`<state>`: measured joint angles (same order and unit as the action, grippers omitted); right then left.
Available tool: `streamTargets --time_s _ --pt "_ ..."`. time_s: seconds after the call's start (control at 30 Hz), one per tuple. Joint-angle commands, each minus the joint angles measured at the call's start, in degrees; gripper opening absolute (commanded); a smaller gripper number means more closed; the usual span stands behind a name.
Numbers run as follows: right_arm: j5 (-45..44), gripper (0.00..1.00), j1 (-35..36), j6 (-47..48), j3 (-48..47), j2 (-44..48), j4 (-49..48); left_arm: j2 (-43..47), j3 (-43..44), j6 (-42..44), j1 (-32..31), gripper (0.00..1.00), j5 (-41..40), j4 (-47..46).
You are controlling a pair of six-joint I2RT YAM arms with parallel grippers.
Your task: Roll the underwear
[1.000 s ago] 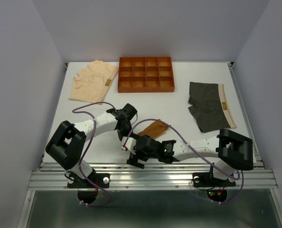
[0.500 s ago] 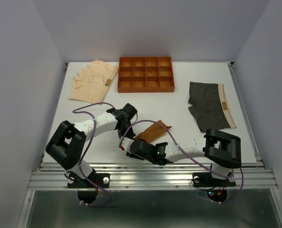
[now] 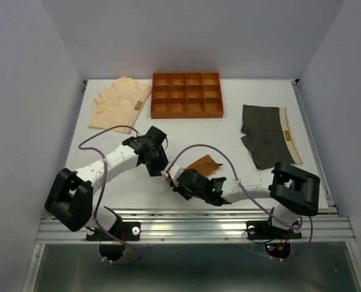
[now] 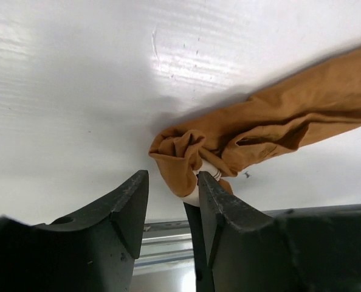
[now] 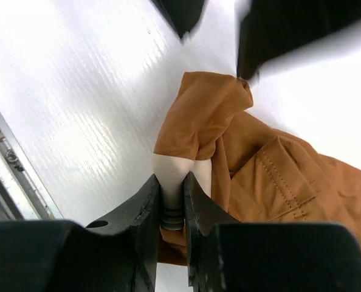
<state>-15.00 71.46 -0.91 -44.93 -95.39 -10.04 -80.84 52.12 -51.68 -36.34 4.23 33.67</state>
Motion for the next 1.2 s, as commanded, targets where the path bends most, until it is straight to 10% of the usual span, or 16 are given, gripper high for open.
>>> streamTargets --time_s 0.0,0.4,1.17 --pt "15.8 0.01 -5.6 -7.0 5.7 2.9 -5.3 2.4 0.4 -0.8 2.6 0.49 -3.2 -0.4" --pt "46.3 0.01 -24.5 -27.5 19.9 2.7 -28.3 4.0 -2.1 2.0 4.3 0.52 0.7 -5.7" --pt "53.9 0.01 -35.9 -39.9 27.7 -6.1 -40.8 -8.6 -2.5 7.0 -4.0 0.62 17.1 -25.7"
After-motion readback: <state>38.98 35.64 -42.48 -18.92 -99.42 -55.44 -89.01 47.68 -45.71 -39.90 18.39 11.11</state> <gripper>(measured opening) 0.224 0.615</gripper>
